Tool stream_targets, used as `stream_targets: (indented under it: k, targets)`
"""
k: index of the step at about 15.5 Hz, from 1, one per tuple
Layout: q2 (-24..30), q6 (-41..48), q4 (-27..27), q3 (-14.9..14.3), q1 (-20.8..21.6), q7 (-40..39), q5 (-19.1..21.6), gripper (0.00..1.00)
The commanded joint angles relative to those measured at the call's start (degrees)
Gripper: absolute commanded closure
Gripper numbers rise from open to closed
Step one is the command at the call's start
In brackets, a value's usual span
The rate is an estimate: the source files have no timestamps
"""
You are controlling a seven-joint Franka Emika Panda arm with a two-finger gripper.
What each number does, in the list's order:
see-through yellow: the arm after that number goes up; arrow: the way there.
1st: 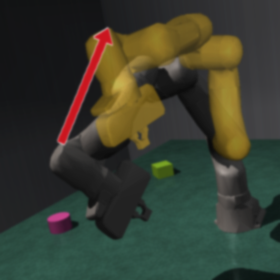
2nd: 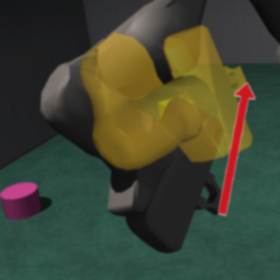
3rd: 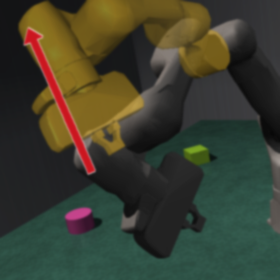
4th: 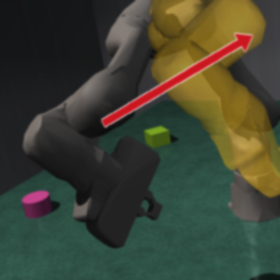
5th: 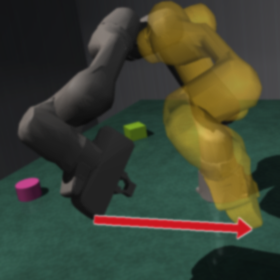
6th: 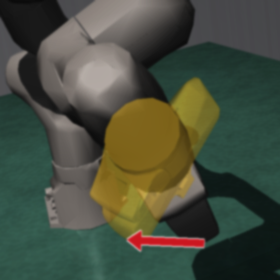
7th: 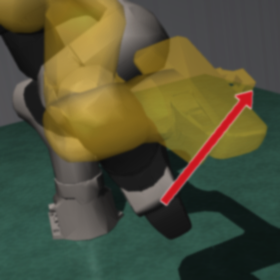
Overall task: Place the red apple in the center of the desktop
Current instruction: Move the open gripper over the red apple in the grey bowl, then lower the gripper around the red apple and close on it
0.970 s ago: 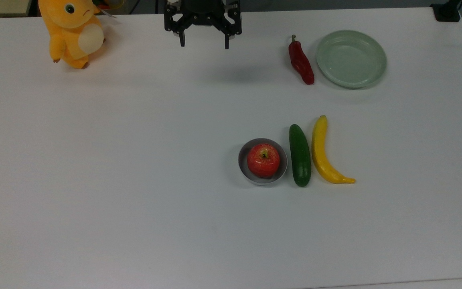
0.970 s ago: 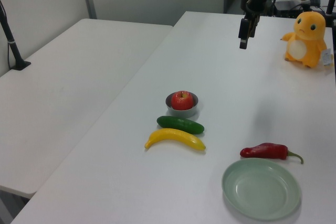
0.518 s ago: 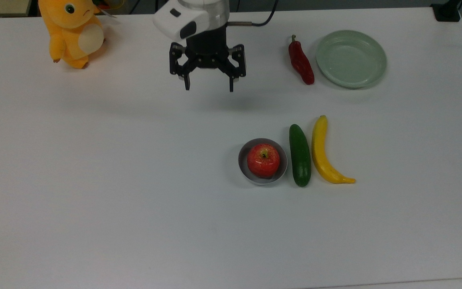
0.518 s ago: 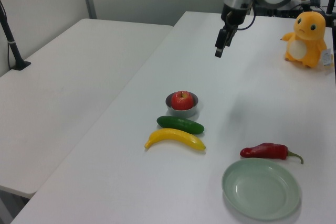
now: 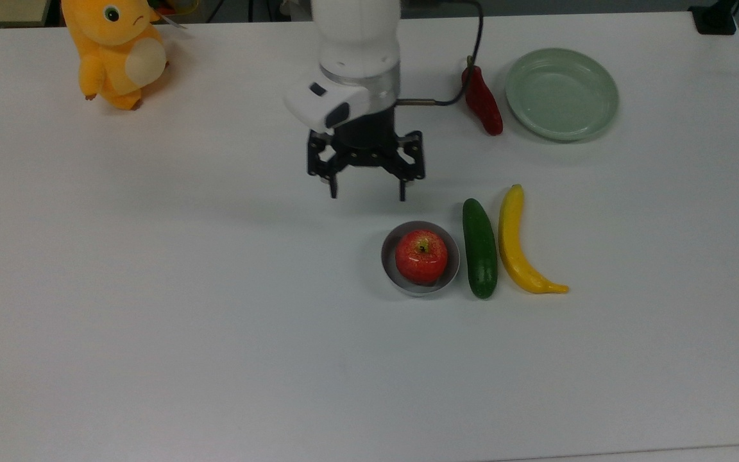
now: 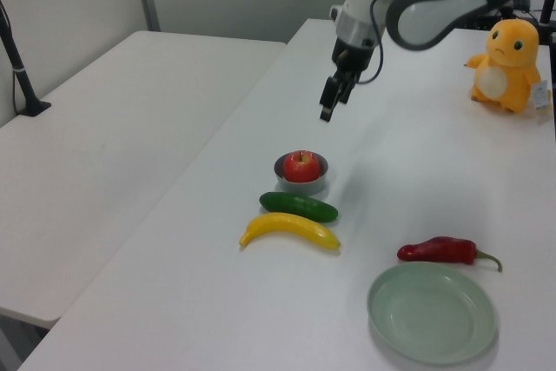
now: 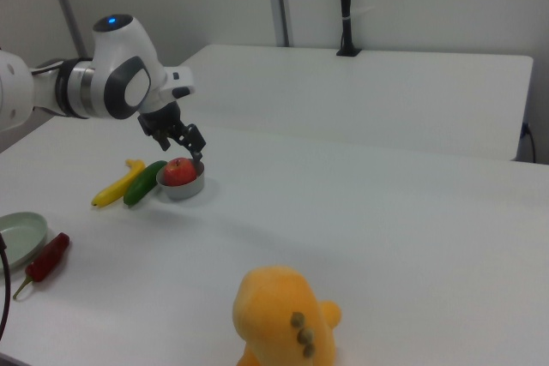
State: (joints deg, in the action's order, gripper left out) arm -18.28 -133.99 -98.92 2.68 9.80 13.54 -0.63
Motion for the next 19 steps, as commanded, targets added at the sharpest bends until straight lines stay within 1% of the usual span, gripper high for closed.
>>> stream_targets:
  k: [1,5,7,9,12,14,19]
  targets:
    - [-3.16,-4.16,1.45,1.62,0.84,1.75,-0.69,0.0]
    - [-6.67,-5.49,4.43,1.8,2.59,2.9,-1.04,0.0]
    - [-9.57,-5.5,6.98,1.8,2.68,3.07,-1.48,0.0]
    - [-10.63,-6.02,8.3,1.8,2.86,4.82,-1.74,0.0]
    - [-12.65,-9.0,8.57,1.8,3.12,6.67,-3.32,0.0]
    - [-12.92,-9.19,8.57,1.8,3.56,8.25,-5.25,0.0]
    - [-13.62,-9.27,8.57,1.8,3.74,8.61,-5.7,0.0]
